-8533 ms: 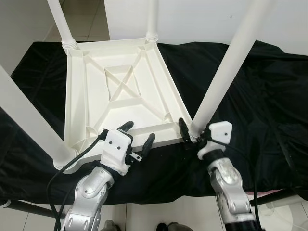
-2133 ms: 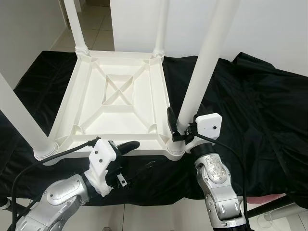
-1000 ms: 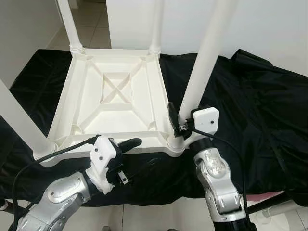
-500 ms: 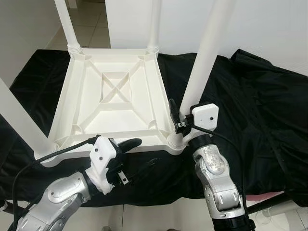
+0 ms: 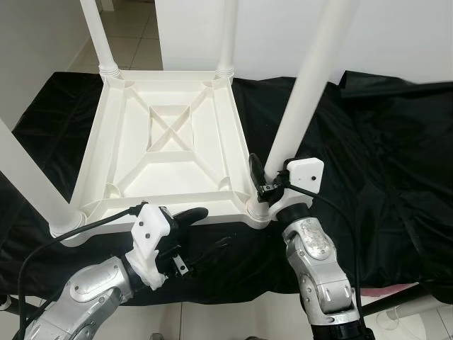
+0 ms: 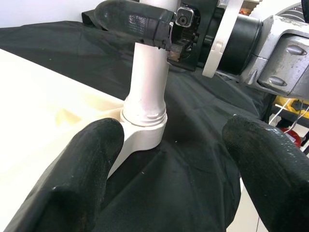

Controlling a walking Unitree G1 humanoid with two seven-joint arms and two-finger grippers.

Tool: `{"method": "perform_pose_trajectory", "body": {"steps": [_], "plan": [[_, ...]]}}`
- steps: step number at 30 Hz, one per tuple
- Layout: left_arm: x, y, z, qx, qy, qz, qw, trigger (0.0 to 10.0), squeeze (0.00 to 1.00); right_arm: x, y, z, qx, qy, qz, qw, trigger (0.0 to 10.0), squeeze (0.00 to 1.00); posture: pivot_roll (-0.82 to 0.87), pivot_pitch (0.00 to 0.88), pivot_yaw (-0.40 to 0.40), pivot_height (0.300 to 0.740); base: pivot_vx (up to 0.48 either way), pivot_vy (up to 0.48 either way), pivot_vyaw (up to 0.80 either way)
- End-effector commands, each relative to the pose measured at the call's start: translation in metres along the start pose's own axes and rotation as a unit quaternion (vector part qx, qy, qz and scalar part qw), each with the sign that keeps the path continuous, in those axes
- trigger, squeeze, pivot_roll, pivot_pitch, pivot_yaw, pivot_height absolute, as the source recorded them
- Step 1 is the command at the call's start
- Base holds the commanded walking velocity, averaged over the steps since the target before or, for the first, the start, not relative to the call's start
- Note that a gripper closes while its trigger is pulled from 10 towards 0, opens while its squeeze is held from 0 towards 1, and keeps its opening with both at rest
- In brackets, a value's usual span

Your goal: Building children table

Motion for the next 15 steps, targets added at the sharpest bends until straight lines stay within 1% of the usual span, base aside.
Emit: {"method": "perform_pose_trajectory", "body": {"steps": [1, 6, 7, 8, 9, 10, 11, 12, 14, 15], "plan": [[-0.0078, -0.0083, -0.0002, 0.018, -0.038, -0.018, 0.999, 10.0, 0.0, 0.0037, -0.0087, -0.0005, 0.021, -0.007, 0.034, 0.999, 10.0, 0.0, 0.0, 0.115, -0.048, 0.74, 0.0, 0.0, 0.0], [-0.0073, -0.0089, -0.0004, 0.016, -0.035, -0.02, 0.999, 10.0, 0.0, 0.0053, -0.0095, -0.0005, 0.023, -0.004, 0.044, 0.999, 10.0, 0.0, 0.0, 0.116, -0.049, 0.74, 0.0, 0.0, 0.0], [-0.0071, -0.0087, -0.0005, 0.015, -0.034, -0.021, 0.999, 10.0, 0.0, 0.0066, -0.0089, -0.0006, 0.022, 0.0, 0.049, 0.999, 4.7, 0.0, 0.0, 0.116, -0.05, 0.74, 0.0, 0.0, 0.0], [-0.0069, -0.0084, -0.0006, 0.015, -0.033, -0.022, 0.999, 10.0, 0.0, 0.0071, -0.0085, -0.0007, 0.021, 0.002, 0.053, 0.998, 1.4, 0.0, 0.0, 0.117, -0.05, 0.74, 0.0, 0.0, 0.0], [-0.0069, -0.0084, -0.0006, 0.015, -0.033, -0.022, 0.999, 10.0, 0.0, 0.0071, -0.0085, -0.0007, 0.021, 0.002, 0.053, 0.998, 1.4, 0.0, 0.0, 0.117, -0.05, 0.74, 0.0, 0.0, 0.0], [-0.0068, -0.0083, -0.0007, 0.014, -0.033, -0.022, 0.999, 10.0, 0.0, 0.0072, -0.0083, -0.0007, 0.021, 0.002, 0.055, 0.998, 0.0, 0.0, 0.0, 0.117, -0.05, 0.74, 0.0, 0.0, 0.0], [-0.0068, -0.0082, -0.0008, 0.014, -0.033, -0.022, 0.999, 10.0, 0.0, 0.007, -0.0084, -0.0009, 0.022, 0.001, 0.054, 0.998, 3.5, 0.0, 0.0, 0.117, -0.05, 0.74, 0.0, 0.0, 0.0], [-0.0071, -0.0083, -0.0009, 0.014, -0.032, -0.023, 0.999, 10.0, 0.0, 0.0067, -0.0086, -0.0011, 0.024, 0.0, 0.053, 0.998, 10.0, 0.0, 0.0, 0.118, -0.05, 0.74, 0.0, 0.0, 0.0], [-0.0072, -0.0083, -0.001, 0.014, -0.032, -0.024, 0.999, 10.0, 0.0, 0.0065, -0.0086, -0.0012, 0.025, -0.001, 0.052, 0.998, 10.0, 0.0, 0.0, 0.118, -0.05, 0.74, 0.0, 0.0, 0.0], [-0.008, -0.0093, -0.0007, 0.014, -0.033, -0.03, 0.999, 10.0, 0.0, 0.0064, -0.0088, -0.0015, 0.027, -0.001, 0.052, 0.998, 10.0, 0.0, 0.0, 0.118, -0.05, 0.74, 0.0, 0.0, 0.0]]}}
Point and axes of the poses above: a point about 5 cm out from each wrist's last joint towards the gripper, its own z axis pointing out of the wrist towards the gripper, its own y axis along the axis of the wrist's last joint, x = y × z, the point moved 5 cm from there along z, pointing out of the wrist towards the gripper, and after that the axes turned 12 degrees about -z, right-handed, at the moved point
